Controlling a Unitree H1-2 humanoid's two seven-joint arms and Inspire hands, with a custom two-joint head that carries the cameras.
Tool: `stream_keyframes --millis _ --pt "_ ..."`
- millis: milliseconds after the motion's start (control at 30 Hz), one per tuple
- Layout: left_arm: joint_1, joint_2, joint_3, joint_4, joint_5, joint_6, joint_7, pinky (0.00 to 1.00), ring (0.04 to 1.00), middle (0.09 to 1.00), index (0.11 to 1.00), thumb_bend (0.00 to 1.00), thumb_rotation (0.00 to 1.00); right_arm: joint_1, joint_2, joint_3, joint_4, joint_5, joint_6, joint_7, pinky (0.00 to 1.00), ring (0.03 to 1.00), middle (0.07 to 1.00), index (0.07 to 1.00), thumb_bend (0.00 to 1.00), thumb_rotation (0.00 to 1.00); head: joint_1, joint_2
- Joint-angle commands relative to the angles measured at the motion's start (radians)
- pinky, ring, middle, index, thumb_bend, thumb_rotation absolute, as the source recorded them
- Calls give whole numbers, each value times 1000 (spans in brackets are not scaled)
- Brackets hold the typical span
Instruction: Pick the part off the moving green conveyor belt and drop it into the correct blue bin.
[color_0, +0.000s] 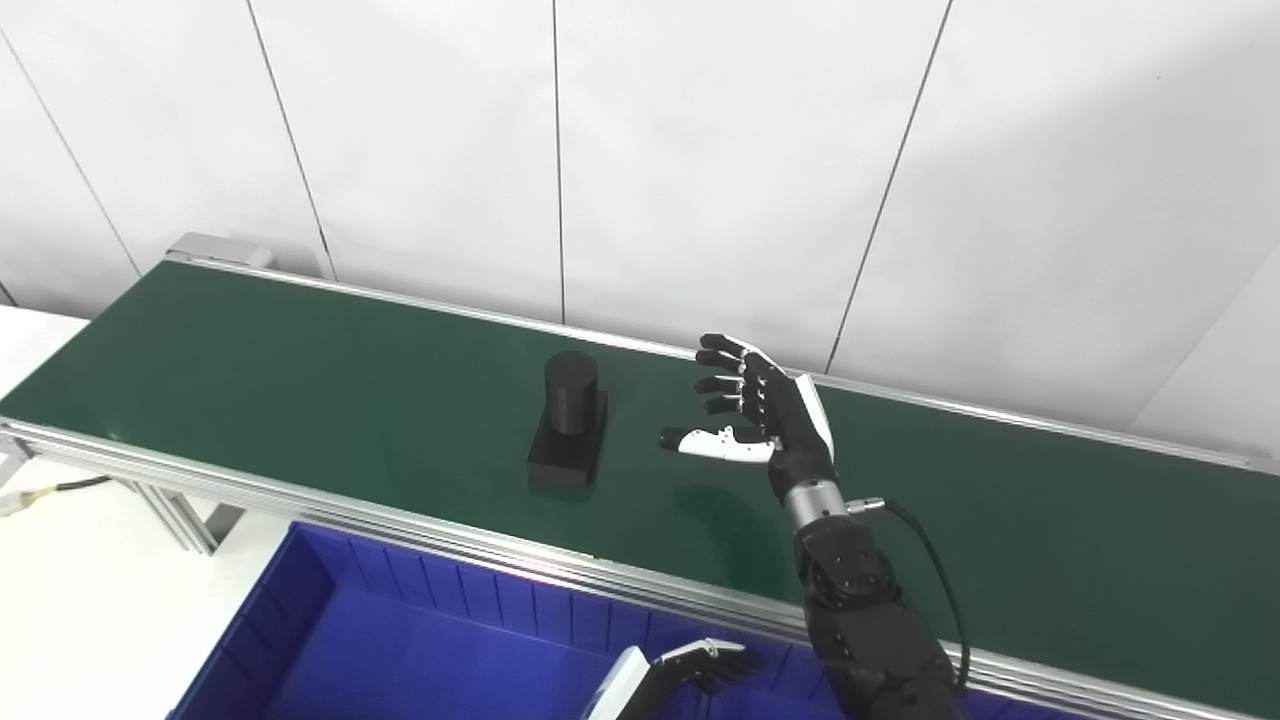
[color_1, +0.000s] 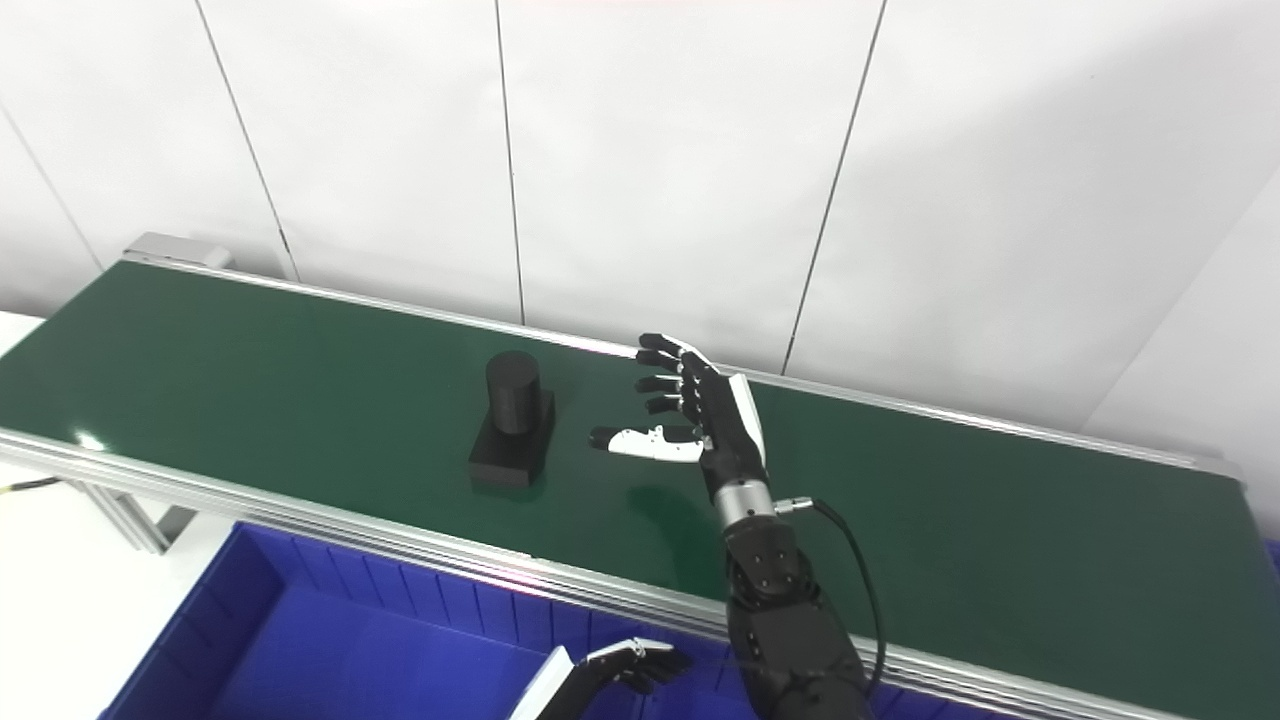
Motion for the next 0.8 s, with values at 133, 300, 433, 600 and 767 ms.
stream_keyframes --millis 133,300,433,600,767 --pt "-15 -10 1 -29 8 -25 9 654 715 739 726 974 103 -94 -9 -4 64 6 -46 -12 589 685 781 790 979 117 4 4" --pt "-11 -14 2 -34 14 -25 9 652 713 739 726 978 101 -125 -22 -1 130 -5 -46 -29 588 703 783 791 980 113 8 7" --pt "-8 -16 1 -38 18 -25 11 651 715 741 727 976 99 -141 -30 0 167 -8 -45 -31 598 713 788 794 990 131 10 9" --pt "-2 -17 -3 -45 28 -25 20 651 716 743 729 972 94 -151 -32 -3 192 -6 -45 -32 602 711 783 797 998 138 12 12" --pt "4 -21 -1 -53 24 -25 16 651 717 745 729 975 86 -158 -28 7 200 -18 -46 -41 586 702 781 793 1000 131 17 12"
